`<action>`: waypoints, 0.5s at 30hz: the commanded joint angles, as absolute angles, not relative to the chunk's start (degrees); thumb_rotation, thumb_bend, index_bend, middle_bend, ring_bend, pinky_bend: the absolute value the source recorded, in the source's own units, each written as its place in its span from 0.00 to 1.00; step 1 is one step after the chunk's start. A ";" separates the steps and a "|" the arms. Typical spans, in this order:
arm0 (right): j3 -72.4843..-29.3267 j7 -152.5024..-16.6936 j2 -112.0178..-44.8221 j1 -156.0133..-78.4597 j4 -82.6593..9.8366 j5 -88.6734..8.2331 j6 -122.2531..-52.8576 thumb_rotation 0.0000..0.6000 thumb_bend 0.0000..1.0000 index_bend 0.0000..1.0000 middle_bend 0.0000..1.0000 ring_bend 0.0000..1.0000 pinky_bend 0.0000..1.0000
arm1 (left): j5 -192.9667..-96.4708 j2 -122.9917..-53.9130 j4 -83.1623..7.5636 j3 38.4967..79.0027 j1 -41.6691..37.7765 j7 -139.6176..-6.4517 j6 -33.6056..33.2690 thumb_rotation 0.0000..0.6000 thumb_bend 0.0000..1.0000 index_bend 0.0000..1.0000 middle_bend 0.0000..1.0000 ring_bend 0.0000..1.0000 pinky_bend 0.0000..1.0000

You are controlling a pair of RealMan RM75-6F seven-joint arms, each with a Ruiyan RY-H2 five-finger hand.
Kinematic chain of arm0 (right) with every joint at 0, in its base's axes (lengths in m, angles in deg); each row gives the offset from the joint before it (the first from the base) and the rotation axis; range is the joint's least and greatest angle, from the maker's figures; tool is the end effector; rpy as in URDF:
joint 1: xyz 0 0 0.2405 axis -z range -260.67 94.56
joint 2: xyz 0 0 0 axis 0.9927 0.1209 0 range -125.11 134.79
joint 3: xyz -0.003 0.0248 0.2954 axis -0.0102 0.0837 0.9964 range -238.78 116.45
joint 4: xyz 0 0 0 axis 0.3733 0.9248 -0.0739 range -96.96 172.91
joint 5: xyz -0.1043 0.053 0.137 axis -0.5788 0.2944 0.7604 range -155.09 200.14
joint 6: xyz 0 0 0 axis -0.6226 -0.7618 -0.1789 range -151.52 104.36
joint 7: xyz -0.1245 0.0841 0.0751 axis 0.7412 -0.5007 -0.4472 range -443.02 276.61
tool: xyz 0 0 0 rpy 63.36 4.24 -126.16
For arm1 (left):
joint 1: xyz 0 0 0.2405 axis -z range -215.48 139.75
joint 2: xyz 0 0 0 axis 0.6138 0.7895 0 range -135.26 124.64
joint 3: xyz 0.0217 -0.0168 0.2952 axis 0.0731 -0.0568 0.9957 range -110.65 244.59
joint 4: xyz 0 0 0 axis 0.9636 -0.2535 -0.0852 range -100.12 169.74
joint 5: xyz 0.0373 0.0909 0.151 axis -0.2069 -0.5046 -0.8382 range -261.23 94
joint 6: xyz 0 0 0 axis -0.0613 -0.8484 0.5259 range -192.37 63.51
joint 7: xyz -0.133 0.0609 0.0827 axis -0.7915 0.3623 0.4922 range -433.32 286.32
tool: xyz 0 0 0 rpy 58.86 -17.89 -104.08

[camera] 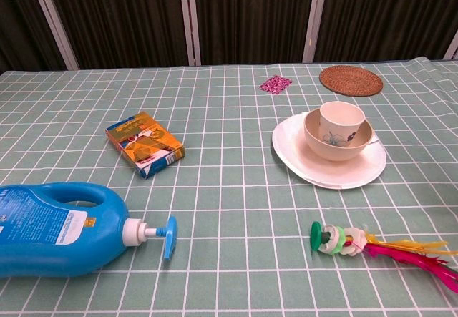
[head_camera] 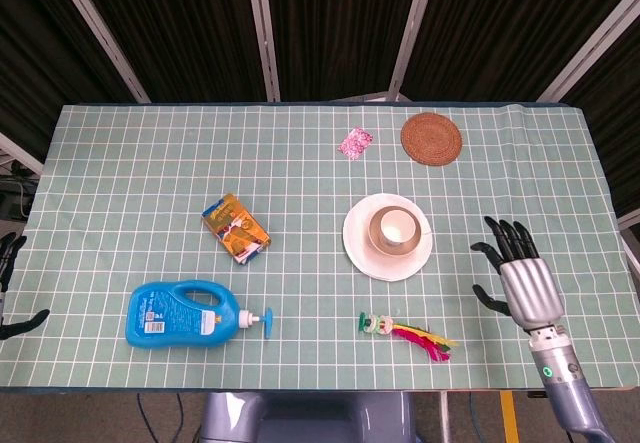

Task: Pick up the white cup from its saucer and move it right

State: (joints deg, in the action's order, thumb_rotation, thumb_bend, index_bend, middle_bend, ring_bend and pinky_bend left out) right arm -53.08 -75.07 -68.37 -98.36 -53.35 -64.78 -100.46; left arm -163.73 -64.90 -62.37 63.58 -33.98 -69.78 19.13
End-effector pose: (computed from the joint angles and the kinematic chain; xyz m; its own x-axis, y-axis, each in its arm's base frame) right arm -0.2792 -0.2760 0.1419 0.4005 0.0133 0.9162 -0.8941 -0.2132 0.3939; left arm -0.3427 0.1998 0.2277 0.4382 0.0332 0.8983 0.8928 0.1002 -0.4392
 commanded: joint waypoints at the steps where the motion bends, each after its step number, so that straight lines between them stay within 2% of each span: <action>1: -50.14 -71.54 -72.05 -102.42 -52.82 -60.93 -95.83 1.00 0.21 0.39 0.04 0.00 0.00 | -163.69 -64.85 -62.34 63.59 -33.93 -69.87 19.01 1.00 0.00 0.00 0.00 0.00 0.00; 7: -47.30 -66.79 -77.57 -107.42 -50.91 -55.12 -90.50 1.00 0.21 0.42 0.05 0.00 0.00 | -163.44 -64.78 -62.11 63.47 -33.81 -70.48 18.68 1.00 0.00 0.00 0.00 0.00 0.00; 15: -45.21 -63.15 -83.90 -111.87 -47.59 -49.08 -87.15 1.00 0.23 0.44 0.07 0.00 0.00 | -163.27 -64.45 -61.97 63.42 -33.70 -71.61 18.22 1.00 0.00 0.00 0.00 0.00 0.00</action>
State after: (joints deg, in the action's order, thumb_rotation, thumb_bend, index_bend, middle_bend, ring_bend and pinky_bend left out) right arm -45.82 -64.35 -82.49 -110.79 -48.74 -50.53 -87.97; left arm -163.26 -64.50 -61.98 63.42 -33.69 -71.54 18.23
